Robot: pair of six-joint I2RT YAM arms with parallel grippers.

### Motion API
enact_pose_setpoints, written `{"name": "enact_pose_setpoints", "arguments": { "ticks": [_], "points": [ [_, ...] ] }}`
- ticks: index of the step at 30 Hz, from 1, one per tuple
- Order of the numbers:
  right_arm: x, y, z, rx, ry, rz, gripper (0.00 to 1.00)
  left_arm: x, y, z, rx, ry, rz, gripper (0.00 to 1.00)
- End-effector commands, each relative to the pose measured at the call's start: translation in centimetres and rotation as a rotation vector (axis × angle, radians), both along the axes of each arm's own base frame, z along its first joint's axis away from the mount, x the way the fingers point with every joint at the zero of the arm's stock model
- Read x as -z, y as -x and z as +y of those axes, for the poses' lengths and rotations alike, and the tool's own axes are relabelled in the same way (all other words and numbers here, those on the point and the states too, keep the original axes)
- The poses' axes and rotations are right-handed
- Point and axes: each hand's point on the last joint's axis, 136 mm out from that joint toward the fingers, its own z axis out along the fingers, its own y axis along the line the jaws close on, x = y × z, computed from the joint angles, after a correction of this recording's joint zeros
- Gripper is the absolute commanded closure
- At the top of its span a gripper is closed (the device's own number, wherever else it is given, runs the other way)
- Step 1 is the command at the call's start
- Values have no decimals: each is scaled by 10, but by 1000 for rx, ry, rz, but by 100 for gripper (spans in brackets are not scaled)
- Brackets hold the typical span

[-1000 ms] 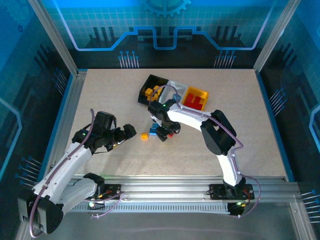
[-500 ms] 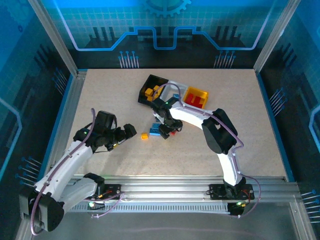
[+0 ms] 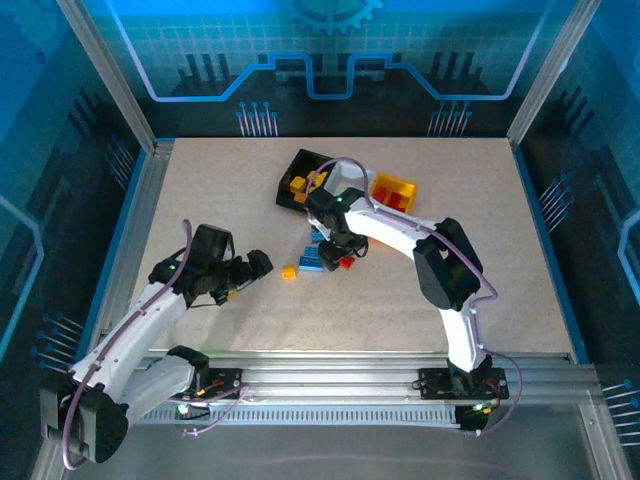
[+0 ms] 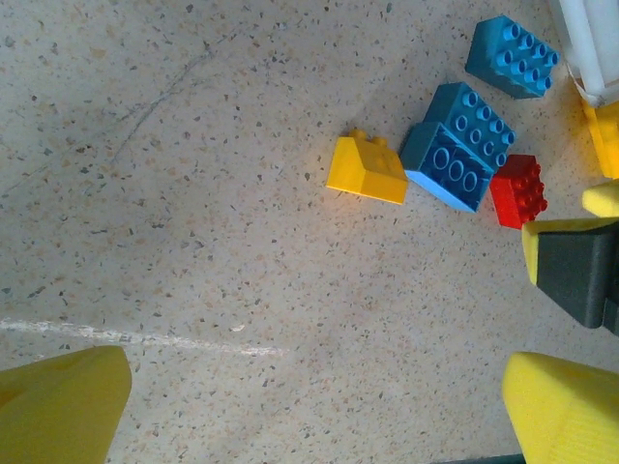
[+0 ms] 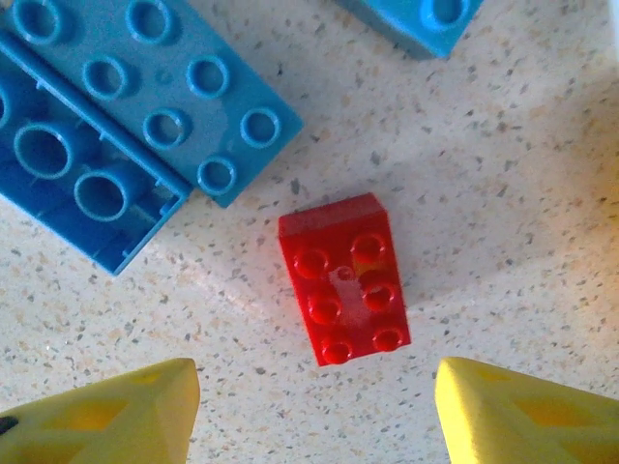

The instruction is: Sort the legos into containers by color

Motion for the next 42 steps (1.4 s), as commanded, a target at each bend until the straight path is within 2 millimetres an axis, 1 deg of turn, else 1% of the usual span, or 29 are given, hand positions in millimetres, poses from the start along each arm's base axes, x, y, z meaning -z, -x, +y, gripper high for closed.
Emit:
{"name": "enact_pose_setpoints", "arguments": {
  "ticks": [1, 5, 8, 12, 19, 24, 28, 30, 34, 42],
  "points": [
    [6, -16, -9, 21, 16, 9, 33, -3, 1, 3, -13, -2, 9, 1],
    [14, -26, -11, 44, 8, 21, 33, -3, 3, 5, -11, -7, 13, 1],
    [22, -28, -10, 62, 0, 42, 33, -4, 3, 6, -13, -7, 12, 1],
    [28, -25, -6, 67, -15, 62, 34, -4, 2, 6, -11, -8, 12, 1],
    [39, -16, -6, 75, -18, 98, 36, -1, -1, 4, -3, -3, 22, 1],
    [37, -8, -2, 94, -66, 122, 36, 0, -3, 3, 1, 0, 23, 1],
    [36, 5, 1, 115, -114, 159, 37, 1, -4, 3, 1, 4, 25, 1],
    [36, 13, 1, 123, -132, 173, 37, 1, -4, 2, 3, 5, 23, 1],
    [34, 20, 0, 126, -155, 181, 37, 2, -3, 2, 4, 6, 27, 1],
    [37, 17, 2, 123, -156, 174, 36, 3, 0, 2, 4, 13, 30, 1]
  ]
}}
